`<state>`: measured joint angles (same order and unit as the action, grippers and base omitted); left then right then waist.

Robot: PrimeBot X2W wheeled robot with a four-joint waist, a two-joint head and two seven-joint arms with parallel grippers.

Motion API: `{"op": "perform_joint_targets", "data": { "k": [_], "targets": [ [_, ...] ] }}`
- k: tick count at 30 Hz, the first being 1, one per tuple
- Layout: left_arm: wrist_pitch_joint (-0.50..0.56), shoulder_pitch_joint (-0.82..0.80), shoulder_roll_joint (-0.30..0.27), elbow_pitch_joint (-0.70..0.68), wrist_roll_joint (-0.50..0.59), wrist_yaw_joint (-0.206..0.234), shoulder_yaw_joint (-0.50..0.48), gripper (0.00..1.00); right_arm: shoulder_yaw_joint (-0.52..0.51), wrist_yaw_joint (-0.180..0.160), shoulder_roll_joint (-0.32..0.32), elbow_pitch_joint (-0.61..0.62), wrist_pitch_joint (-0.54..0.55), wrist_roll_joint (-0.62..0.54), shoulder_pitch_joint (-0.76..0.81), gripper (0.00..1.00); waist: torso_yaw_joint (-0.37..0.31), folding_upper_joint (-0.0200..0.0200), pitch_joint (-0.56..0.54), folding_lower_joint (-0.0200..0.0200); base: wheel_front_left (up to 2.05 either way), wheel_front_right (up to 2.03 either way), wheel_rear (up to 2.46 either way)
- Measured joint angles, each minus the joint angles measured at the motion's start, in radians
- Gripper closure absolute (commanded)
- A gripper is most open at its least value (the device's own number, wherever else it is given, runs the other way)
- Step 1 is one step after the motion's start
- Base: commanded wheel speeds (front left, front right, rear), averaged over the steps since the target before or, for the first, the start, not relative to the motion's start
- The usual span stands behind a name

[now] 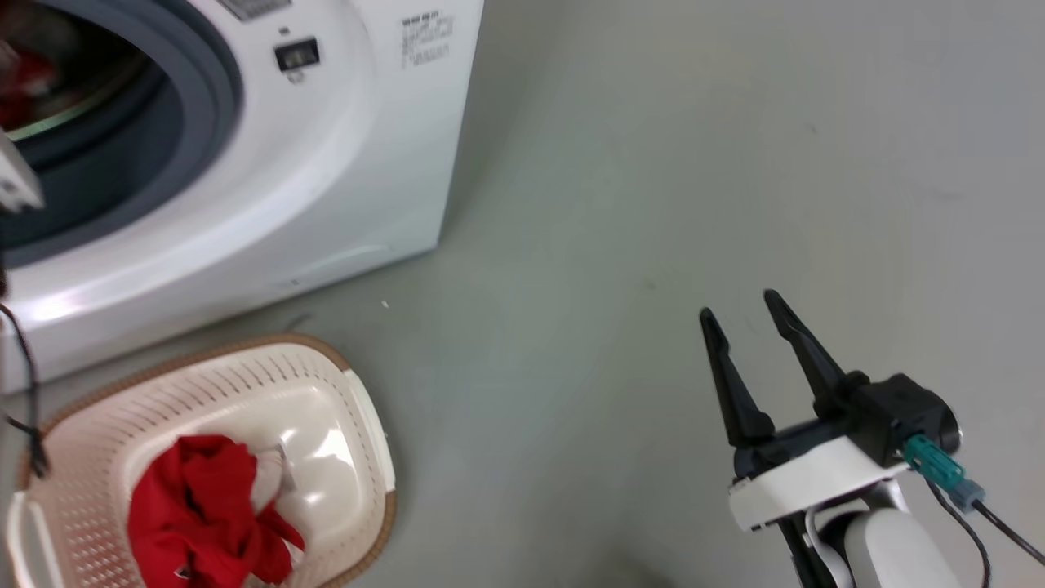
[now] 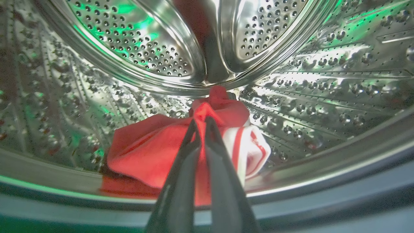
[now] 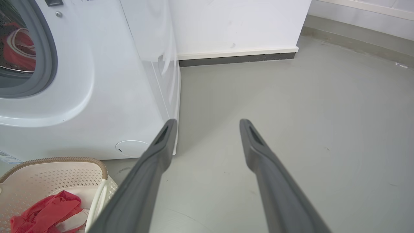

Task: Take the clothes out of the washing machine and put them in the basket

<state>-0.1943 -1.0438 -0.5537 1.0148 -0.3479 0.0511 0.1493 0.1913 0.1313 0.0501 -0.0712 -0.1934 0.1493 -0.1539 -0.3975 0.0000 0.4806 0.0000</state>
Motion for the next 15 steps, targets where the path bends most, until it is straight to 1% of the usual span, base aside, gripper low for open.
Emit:
{"op": "perform_joint_targets", "data": {
  "k": [4,9,11,15],
  "targets": [
    [-0.045,0.068,0.048,0.029,-0.035,-0.025,-0.02,1.0,-0.03,0.0,0.001,0.008,0.021,-0.016,0.043,0.0,0.018,0.0,-0.077,-0.0001,0.0,0.0,0.0],
    [-0.064,0.153,0.101,0.026,-0.062,-0.043,-0.033,1.0,-0.055,0.0,0.0,0.027,0.05,-0.033,0.089,0.0,0.048,0.0,-0.17,-0.0001,0.0,0.0,0.0],
    [-0.065,0.179,0.114,0.009,-0.06,-0.052,-0.03,1.0,-0.062,0.0,0.0,0.036,0.062,-0.036,0.106,0.0,0.062,0.0,-0.205,-0.0002,0.0,0.0,0.0],
    [-0.066,0.24,0.142,-0.071,-0.052,-0.059,-0.039,1.0,-0.08,0.0,0.001,0.055,0.081,-0.044,0.131,0.0,0.092,0.0,-0.271,-0.0002,0.0,0.0,0.0]
  ]
}}
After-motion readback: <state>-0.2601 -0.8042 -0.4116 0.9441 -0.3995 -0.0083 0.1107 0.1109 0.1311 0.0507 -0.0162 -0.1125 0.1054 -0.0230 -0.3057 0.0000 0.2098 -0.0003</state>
